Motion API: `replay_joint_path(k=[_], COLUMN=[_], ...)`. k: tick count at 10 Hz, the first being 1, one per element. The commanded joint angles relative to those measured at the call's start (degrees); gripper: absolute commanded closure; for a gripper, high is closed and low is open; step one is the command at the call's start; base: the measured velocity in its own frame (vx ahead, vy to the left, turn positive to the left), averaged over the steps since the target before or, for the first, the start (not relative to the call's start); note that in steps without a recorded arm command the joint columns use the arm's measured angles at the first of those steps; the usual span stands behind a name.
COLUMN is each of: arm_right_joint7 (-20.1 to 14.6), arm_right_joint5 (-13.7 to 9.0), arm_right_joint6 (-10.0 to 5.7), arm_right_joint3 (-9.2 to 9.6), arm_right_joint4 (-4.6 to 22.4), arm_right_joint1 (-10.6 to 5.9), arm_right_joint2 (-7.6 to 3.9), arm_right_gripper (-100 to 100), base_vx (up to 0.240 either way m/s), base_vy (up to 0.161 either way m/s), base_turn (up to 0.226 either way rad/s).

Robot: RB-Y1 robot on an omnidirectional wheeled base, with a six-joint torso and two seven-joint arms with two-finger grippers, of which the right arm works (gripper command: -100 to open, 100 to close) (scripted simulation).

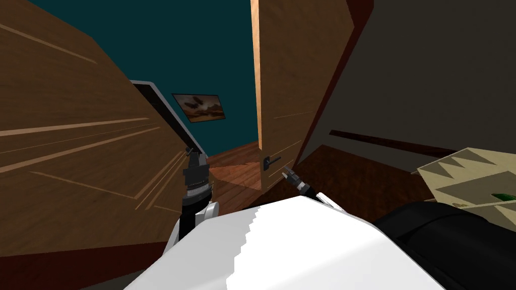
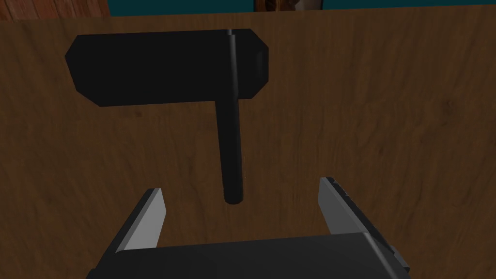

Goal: Push the door open

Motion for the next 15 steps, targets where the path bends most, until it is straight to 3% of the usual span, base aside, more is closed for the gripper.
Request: replay_joint_path(k=[1,5,6,7,12,15], arm_right_joint7=[0.18,0.59,0.53,0.53,0.53,2.14], arm_right_joint5=[-0.24,-0.78,-0.70,-0.70,-0.70,-1.72], arm_right_joint6=[0.75,2.34,2.08,2.08,2.08,4.02], arm_right_joint3=[-0.04,-0.16,-0.13,-0.13,-0.13,-2.04], arm_right_joint4=[0.66,2.10,1.98,1.98,1.98,4.18], arm_right_joint1=[-0.90,-2.89,-2.69,-2.69,-2.69,-5.27], arm_right_joint2=[0.38,1.24,1.16,1.16,1.16,2.45], arm_right_gripper=[-100,-100,-100,100,100,100], base_vx=[0.229,0.200,0.088,-0.010,-0.013,0.139], base_vy=[0.125,0.061,0.011,-0.002,-0.003,0.098], base_turn=[0.089,0.070,0.015,-0.012,0.002,-0.032])
